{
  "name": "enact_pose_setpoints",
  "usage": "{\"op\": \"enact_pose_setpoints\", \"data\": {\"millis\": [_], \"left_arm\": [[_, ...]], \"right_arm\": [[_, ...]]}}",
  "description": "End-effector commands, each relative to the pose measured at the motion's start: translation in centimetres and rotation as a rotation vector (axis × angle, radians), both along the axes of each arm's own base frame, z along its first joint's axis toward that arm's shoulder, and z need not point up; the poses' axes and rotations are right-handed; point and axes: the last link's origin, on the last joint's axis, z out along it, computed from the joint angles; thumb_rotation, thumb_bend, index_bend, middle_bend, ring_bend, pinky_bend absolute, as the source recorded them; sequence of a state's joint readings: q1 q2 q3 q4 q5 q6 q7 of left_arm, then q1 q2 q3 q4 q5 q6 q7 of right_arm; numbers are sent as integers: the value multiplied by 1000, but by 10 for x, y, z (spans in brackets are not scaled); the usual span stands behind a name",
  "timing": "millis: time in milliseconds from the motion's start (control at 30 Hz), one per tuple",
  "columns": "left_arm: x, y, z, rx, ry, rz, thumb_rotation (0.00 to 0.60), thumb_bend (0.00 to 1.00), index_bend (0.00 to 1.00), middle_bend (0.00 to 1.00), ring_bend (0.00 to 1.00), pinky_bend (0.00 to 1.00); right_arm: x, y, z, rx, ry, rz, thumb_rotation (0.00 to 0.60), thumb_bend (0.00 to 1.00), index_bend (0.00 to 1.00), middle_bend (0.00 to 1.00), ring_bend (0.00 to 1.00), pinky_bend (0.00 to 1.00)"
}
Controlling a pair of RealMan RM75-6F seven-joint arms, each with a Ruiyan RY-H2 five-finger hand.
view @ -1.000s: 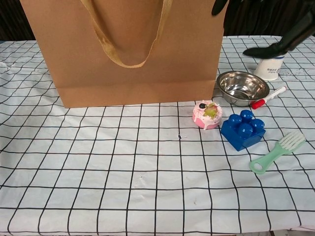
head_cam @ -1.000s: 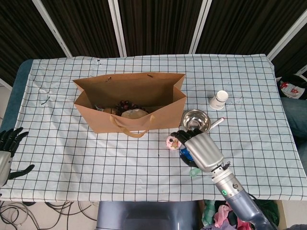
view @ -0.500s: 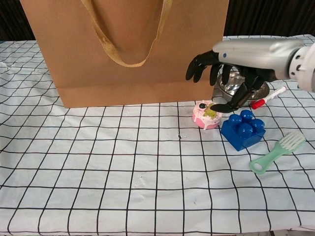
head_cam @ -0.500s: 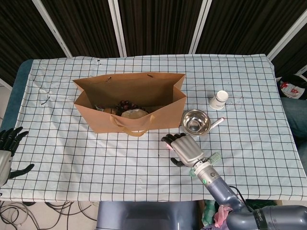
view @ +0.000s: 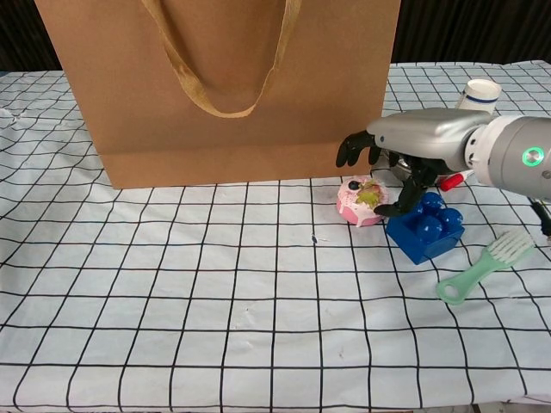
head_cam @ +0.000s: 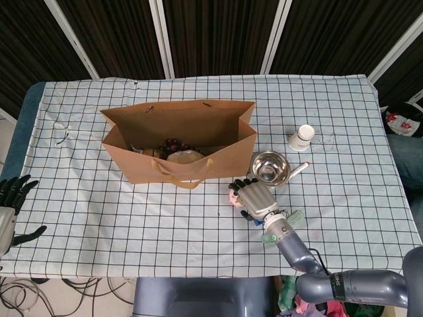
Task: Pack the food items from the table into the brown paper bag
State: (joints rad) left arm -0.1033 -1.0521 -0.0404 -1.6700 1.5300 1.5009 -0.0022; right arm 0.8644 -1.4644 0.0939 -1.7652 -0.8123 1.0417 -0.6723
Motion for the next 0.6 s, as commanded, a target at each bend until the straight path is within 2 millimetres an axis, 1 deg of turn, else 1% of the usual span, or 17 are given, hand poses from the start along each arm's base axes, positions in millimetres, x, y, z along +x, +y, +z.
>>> {"op": "enact_pose_setpoints", "data": {"millis": [33,433,533,600], "left_arm": [[0,0,0,-1,1,1,600,48,142,50,0,27],[0,0,2,4,-3,2,600,48,142,50,0,27],[1,-2,1,-22,-22,-4,600,48,143,49,0,28],[2,-3,1,-35,-30,-8,600,48,143,49,0,33]], "right_arm": [[-3,-2,-7,-4,27,5,600,253,200,171,204,262],[-10,-10,-28,1,55,-16,600,253,200,174,208,262],[-15,-13,-34,-13,68,-16,600,254,200,182,210,262],[-16,-14,-36,-19,66,-19,600,253,201,197,235,264]]}}
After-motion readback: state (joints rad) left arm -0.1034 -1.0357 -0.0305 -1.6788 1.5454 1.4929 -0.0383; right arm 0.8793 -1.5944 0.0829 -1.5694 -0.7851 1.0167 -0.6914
